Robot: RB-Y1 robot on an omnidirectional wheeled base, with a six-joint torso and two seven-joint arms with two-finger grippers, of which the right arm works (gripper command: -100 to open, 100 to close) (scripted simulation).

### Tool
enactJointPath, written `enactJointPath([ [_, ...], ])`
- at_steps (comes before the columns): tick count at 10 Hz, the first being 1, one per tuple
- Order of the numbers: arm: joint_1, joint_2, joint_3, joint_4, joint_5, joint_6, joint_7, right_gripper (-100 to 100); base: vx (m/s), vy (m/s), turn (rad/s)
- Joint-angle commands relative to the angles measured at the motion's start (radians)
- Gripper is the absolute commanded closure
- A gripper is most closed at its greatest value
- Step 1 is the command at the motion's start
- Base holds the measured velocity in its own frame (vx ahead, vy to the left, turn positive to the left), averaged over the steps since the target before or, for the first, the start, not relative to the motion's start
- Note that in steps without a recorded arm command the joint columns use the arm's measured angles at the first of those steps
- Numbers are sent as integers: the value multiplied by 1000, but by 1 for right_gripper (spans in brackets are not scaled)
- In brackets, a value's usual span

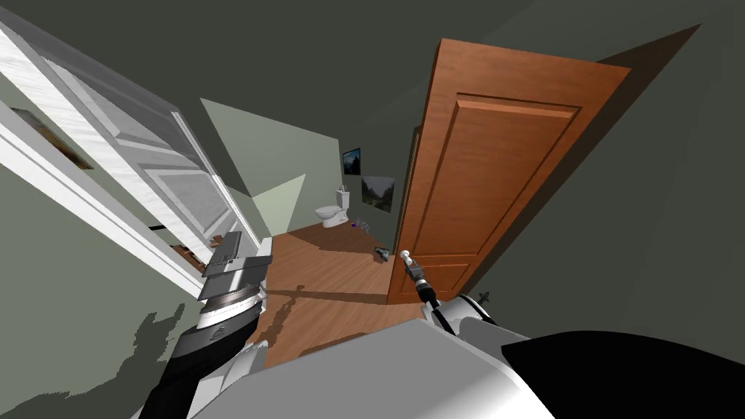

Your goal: Pull the door open

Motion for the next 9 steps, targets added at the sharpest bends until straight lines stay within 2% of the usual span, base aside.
enactJointPath([
  [1, 0, 0, 0, 0, 0, 0, 0, 100, -85, -22, 18],
  [2, 9, -4, 21, -12, 19, -16, -19, 100, -140, -40, 39],
  [5, 19, -11, 48, -14, 44, -38, -44, 100, -170, -52, 36],
  [7, 19, -11, 48, -14, 44, -38, -44, 100, -92, -22, 5],
  [9, 30, -20, 80, 0, 72, -63, -73, 100, -181, -59, 40],
])
